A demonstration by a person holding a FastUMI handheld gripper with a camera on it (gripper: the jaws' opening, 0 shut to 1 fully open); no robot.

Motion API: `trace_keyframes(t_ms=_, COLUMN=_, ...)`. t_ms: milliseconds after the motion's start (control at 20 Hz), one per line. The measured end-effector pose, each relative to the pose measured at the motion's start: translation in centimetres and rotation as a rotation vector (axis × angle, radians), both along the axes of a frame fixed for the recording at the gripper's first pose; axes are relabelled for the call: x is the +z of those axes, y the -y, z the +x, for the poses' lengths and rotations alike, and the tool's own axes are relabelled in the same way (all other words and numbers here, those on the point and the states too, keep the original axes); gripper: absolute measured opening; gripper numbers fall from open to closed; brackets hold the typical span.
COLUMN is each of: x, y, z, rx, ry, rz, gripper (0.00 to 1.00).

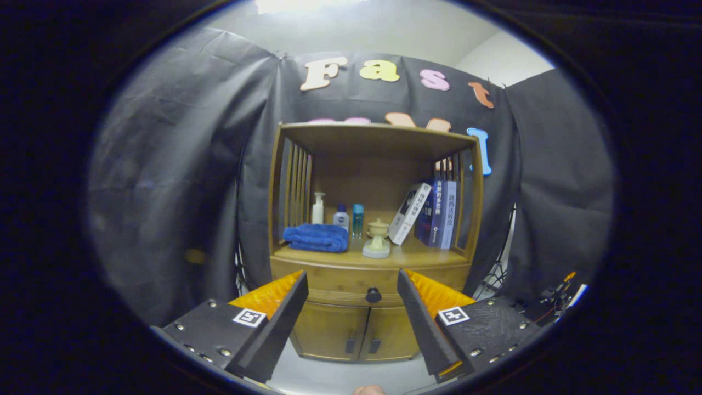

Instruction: Pull open the drawer, take out the items inside it, and place them on the countertop above the cabinet.

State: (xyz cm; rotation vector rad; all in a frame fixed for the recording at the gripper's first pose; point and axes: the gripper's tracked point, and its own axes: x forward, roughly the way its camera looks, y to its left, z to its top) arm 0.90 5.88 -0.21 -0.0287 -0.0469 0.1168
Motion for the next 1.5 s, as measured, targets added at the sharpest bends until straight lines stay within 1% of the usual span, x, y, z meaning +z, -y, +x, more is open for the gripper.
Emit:
trace_keyframes(t_ms=100, x=1.2, y=-0.3, z=-1.2, rx=0.008, ry=-0.015, rz=0.039, gripper=0.98)
trace_keyframes(t_ms=200, x=2.2, y=-0.2, z=-2.1, rx=0.010, ry=-0.027, rz=0.051, gripper=0.98)
trace_keyframes(t_ms=450, x=3.9, y=0.1, z=-3.6, rx=0.015, ry=0.001, rz=0.037, gripper=0.98)
trace_keyframes(t_ms=600, x=3.0, y=0.7, z=-3.5, rx=0.007, ry=0.003, rz=0.033, gripper=0.98)
trace_keyframes(t_ms=750, x=1.3, y=1.5, z=-3.1, rx=-0.015, ry=-0.025, rz=0.022, gripper=0.98)
trace_keyframes(t_ms=850, x=0.7, y=1.5, z=-2.8, rx=-0.014, ry=-0.040, rz=0.027, gripper=0.98)
trace_keyframes(t_ms=1500, x=0.4, y=2.2, z=-2.6, rx=-0.017, ry=-0.033, rz=0.051, gripper=0.98)
